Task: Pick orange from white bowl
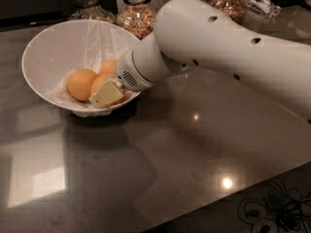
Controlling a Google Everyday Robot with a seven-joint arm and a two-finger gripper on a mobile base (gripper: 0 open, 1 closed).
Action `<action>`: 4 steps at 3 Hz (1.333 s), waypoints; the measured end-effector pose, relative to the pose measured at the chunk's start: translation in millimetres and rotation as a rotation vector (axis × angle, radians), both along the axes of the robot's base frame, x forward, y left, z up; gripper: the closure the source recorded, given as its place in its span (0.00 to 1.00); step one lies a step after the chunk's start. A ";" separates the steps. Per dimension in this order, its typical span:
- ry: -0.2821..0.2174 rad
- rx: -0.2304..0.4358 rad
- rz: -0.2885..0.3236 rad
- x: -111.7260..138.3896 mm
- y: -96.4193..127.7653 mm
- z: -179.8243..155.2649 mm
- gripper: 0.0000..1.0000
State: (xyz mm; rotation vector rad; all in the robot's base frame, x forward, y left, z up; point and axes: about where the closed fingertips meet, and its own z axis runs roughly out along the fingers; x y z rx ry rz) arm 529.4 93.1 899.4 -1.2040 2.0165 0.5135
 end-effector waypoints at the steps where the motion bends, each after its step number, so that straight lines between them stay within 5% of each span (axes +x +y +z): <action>1: 0.013 -0.012 -0.012 8.1 5.4 -6.3 0.32; 4: 0.082 -0.084 -0.054 25.5 14.7 -41.5 0.34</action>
Offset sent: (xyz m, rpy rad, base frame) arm 0.0305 0.0150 -0.0443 -0.0955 0.0724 -0.0678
